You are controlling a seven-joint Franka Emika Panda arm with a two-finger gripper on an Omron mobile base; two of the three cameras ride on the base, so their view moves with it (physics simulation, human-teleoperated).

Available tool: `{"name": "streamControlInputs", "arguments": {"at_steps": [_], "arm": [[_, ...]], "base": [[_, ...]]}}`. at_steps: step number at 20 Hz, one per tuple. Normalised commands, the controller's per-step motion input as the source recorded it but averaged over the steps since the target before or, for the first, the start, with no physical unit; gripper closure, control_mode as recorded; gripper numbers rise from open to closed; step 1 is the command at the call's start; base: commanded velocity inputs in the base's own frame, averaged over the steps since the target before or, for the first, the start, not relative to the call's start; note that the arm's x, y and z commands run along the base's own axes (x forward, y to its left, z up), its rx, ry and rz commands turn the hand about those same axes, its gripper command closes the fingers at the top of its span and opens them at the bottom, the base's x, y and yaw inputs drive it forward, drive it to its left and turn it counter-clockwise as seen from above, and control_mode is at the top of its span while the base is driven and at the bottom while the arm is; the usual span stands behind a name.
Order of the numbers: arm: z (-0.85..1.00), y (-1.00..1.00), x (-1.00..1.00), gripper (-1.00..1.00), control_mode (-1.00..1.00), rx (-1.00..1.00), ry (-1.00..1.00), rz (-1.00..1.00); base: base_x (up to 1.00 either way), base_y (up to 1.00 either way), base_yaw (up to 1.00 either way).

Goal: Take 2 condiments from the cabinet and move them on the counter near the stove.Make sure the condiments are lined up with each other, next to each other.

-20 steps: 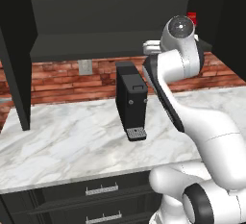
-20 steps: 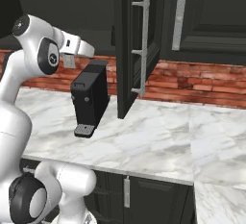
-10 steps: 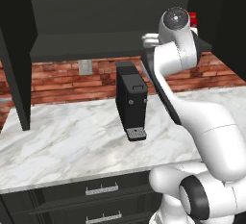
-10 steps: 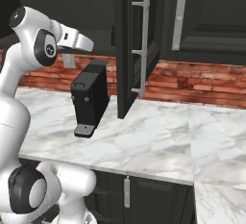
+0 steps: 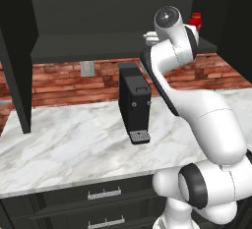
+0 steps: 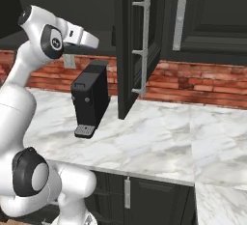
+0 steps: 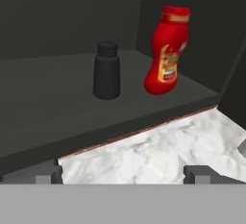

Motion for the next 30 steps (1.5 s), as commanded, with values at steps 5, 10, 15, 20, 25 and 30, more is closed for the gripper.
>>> {"name": "streamControlInputs", "arguments": {"at_steps": [5, 10, 15, 20, 25, 30], "arm": [[0.00, -0.15, 0.29, -1.00, -1.00, 0.00, 0.00, -0.05], [0.00, -0.12, 0.24, -1.00, -1.00, 0.00, 0.00, -0.02], [-0.02, -0.16, 0.26, -1.00, -1.00, 0.00, 0.00, 0.00], [-0.04, -0.18, 0.29, -1.00, -1.00, 0.00, 0.00, 0.00], [-0.09, -0.15, 0.33, -1.00, -1.00, 0.00, 0.00, 0.00], [-0.06, -0.01, 0.28, -1.00, -1.00, 0.00, 0.00, 0.00]], "base": [[0.00, 0.00, 0.00], [0.00, 0.00, 0.00], [0.00, 0.00, 0.00], [0.00, 0.00, 0.00], [0.00, 0.00, 0.00], [0.00, 0.00, 0.00]]}}
